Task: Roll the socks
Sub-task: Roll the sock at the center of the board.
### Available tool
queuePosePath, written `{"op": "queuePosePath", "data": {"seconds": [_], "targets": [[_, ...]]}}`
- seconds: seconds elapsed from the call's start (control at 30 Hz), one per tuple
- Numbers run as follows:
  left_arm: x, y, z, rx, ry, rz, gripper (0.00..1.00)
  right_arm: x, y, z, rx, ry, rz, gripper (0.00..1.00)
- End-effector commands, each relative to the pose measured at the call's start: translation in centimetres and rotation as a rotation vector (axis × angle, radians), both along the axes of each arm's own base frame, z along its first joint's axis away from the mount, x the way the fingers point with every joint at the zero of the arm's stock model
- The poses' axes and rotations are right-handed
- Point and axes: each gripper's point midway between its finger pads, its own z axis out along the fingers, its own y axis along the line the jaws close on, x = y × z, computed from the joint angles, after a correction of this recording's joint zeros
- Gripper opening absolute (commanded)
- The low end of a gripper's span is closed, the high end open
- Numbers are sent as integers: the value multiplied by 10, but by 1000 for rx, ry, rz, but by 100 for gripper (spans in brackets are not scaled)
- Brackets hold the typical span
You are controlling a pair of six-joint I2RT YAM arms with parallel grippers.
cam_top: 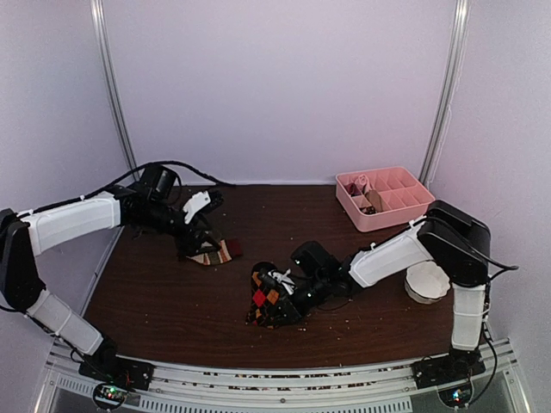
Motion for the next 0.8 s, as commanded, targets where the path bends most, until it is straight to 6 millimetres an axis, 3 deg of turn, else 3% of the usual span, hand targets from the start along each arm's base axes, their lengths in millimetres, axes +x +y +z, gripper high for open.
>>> {"op": "queuePosePath", "data": {"seconds": [0.0,0.1,0.23,0.37,0.53,0.77], "targets": [[-77,-34,-35,85,-53,-372,67,-32,-66,-84,-350,289,-107,0],[-115,-51,-62,158,-84,-525,64,-32,-68,-91,-364,357,-144,0],[-130,-69,-88,215,-128,-589,59,-29,-66,-94,-356,407,-189,0],[-130,-88,-106,272,-172,-622,50,-27,-67,-98,-372,425,-206,0],[-125,-106,-115,283,-213,-630,39,-26,-71,-101,-382,433,-221,0],[-125,-113,-122,284,-229,-635,30,-26,-72,-100,-368,438,-231,0]]}}
